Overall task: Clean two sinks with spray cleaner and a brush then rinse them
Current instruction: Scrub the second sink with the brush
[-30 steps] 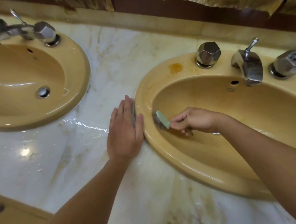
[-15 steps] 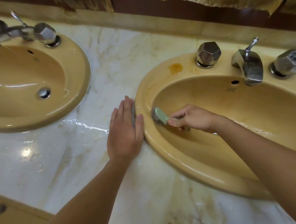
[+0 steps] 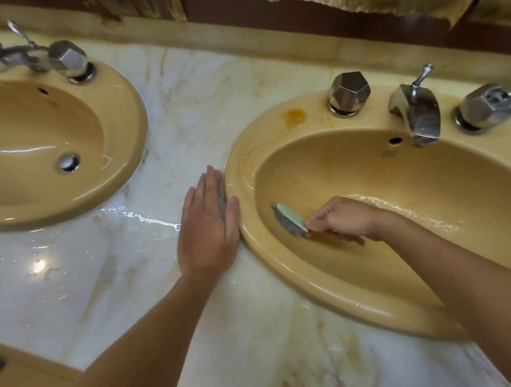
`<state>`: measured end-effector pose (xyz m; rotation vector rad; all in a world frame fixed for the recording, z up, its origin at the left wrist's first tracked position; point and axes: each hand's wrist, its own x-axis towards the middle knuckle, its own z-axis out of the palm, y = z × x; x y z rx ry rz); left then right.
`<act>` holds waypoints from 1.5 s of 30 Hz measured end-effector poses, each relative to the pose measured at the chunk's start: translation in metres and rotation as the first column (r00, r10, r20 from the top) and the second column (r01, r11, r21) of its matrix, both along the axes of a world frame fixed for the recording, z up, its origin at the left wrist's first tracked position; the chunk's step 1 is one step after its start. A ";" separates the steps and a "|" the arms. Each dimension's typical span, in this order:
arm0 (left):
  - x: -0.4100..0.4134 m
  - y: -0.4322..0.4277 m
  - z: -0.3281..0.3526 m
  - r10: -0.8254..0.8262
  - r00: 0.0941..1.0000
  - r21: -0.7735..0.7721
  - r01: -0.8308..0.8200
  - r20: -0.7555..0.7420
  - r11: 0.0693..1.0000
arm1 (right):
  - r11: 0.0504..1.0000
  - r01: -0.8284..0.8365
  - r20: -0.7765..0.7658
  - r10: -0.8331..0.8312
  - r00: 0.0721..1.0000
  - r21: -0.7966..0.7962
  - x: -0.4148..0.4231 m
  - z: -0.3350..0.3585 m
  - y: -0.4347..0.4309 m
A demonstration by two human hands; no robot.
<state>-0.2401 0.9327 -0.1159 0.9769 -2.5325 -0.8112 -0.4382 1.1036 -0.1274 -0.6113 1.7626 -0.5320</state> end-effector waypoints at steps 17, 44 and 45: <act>-0.016 -0.014 0.016 0.091 0.993 0.272 -0.068 -0.071 0.960 | 0.989 -0.147 -0.575 0.114 0.810 -0.010 -0.007 0.009 0.019; -0.059 -0.025 0.013 -0.064 0.985 0.205 0.096 -0.160 0.974 | 0.989 -0.036 -0.906 -0.118 0.407 -0.145 -0.039 -0.010 0.008; -0.059 -0.025 0.013 -0.059 0.985 0.207 0.093 -0.161 0.974 | 0.992 -0.050 -0.908 -0.085 0.411 -0.115 -0.039 -0.008 0.005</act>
